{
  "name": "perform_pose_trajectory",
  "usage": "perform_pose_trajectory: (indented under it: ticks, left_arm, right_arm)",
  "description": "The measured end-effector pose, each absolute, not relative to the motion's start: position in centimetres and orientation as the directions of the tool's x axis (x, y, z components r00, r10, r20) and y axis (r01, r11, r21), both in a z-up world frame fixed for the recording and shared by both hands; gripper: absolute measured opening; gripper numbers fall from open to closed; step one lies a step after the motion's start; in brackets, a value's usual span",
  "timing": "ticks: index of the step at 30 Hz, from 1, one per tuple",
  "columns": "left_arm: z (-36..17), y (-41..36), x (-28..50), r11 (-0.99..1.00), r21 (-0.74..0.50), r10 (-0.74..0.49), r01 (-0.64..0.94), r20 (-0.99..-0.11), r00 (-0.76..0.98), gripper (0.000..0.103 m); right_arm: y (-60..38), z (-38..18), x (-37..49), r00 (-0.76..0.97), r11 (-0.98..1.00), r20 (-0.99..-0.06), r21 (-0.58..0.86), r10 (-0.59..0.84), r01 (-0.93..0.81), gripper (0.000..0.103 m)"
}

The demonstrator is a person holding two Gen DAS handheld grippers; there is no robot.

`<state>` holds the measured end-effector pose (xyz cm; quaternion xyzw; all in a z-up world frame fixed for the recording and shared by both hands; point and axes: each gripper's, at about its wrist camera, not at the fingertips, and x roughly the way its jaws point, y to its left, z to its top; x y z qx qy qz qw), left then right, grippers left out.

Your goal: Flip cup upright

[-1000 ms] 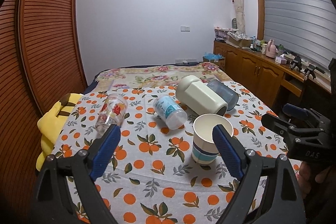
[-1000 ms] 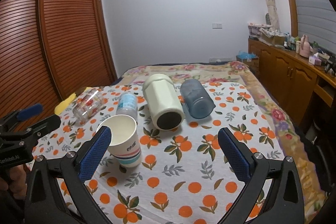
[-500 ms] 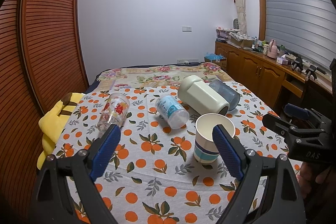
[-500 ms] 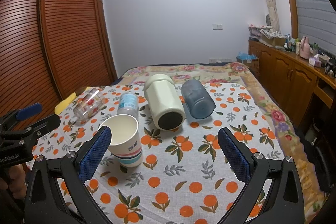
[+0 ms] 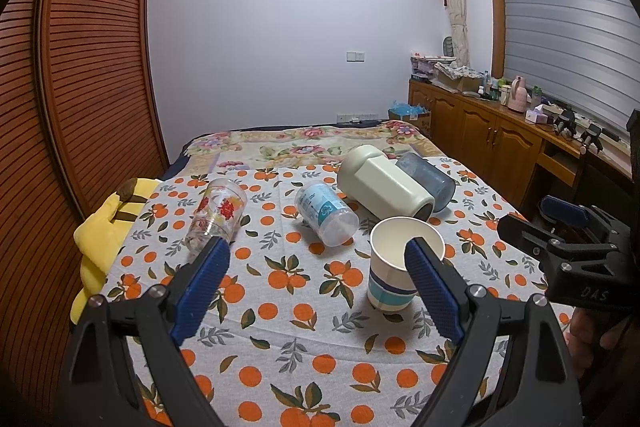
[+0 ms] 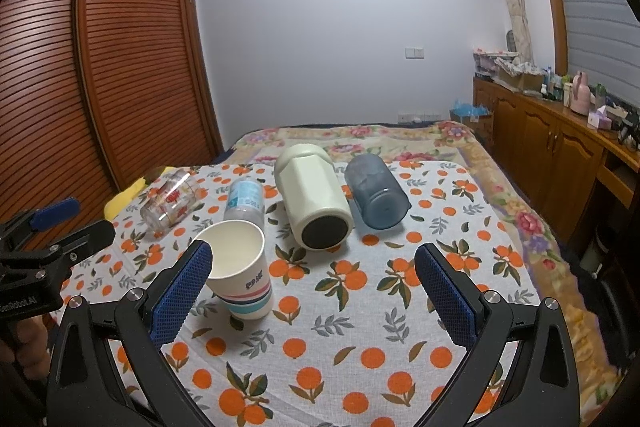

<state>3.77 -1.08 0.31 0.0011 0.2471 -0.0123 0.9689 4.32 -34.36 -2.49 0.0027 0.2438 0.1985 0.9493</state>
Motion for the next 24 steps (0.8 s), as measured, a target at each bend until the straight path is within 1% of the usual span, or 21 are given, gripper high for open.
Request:
perform_pose_trajectory:
  ticks: [24]
  left_arm:
    - [0.75, -1.39, 3.4, 1.0, -0.004, -0.029, 0.031, -0.472, 0.881, 0.09]
  right_arm:
    - [-34.38, -2.39, 4.37, 0.803, 0.921, -0.461, 0.101, 0.378, -0.375, 0.103]
